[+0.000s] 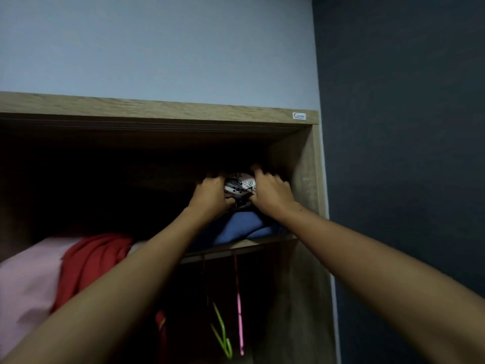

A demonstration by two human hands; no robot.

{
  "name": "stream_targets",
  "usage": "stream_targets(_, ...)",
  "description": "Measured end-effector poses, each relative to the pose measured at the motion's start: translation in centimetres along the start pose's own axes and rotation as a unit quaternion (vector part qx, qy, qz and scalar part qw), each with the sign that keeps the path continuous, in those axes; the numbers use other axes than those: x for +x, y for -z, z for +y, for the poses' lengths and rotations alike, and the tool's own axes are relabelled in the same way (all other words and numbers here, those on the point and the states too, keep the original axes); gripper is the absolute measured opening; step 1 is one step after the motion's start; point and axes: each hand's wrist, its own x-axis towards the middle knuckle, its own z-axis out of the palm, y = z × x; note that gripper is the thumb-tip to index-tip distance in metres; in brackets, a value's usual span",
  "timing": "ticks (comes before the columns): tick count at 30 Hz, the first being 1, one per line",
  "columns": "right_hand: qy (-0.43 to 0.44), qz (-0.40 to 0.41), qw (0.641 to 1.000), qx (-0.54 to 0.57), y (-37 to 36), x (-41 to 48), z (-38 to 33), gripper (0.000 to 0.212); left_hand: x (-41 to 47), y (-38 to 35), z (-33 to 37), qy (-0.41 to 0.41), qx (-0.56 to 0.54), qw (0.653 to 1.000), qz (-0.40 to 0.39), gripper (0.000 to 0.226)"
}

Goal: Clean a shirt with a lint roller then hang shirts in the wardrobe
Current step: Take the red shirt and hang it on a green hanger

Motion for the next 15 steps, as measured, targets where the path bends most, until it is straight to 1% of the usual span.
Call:
stream_targets(2, -0.020, -0.034, 0.999, 0.011, -0.5, -0.2, 1.0, 0.072, -0.1, -0.8, 0.5, 0.015, -0.003, 1.000, -0.019, 0.063)
stream_targets(4, -0.018, -0.073, 0.997, 0.010, -1.2, -0.5, 1.5, 0.067, -0.3, -1.3, 0.4, 0.035, 0.005, 0.998, -0.054, 0.058)
stream_targets(6, -0.006, -0.083, 0.996, 0.014, -1.3, -0.8, 1.5, 0.069, -0.5, -1.5, -0.2, 0.044, 0.006, 0.996, -0.076, 0.052)
stream_targets(7, 0.006, -0.071, 0.997, 0.019, -1.2, -0.9, 1.3, 0.070, -0.6, -1.5, -0.5, 0.042, 0.002, 0.996, -0.079, 0.051)
stream_targets(9, 0.046, -0.032, 0.998, 0.026, -0.8, -1.1, 0.6, 0.062, -0.8, -1.1, -1.1, 0.032, -0.007, 0.996, -0.078, 0.053)
stream_targets(10, 0.065, -0.030, 0.997, 0.025, -0.7, -1.2, 0.1, 0.055, -1.0, -0.8, -1.3, 0.029, -0.014, 0.996, -0.078, 0.055)
stream_targets(13, 0.083, -0.091, 0.992, -0.013, -0.3, -1.2, -1.0, 0.042, -1.7, 0.3, -1.8, 0.020, -0.022, 0.996, -0.083, 0.055)
stream_targets(15, 0.074, -0.096, 0.993, -0.007, 0.1, -1.2, -2.0, 0.043, -2.2, 1.2, -2.5, 0.024, -0.014, 0.996, -0.081, 0.051)
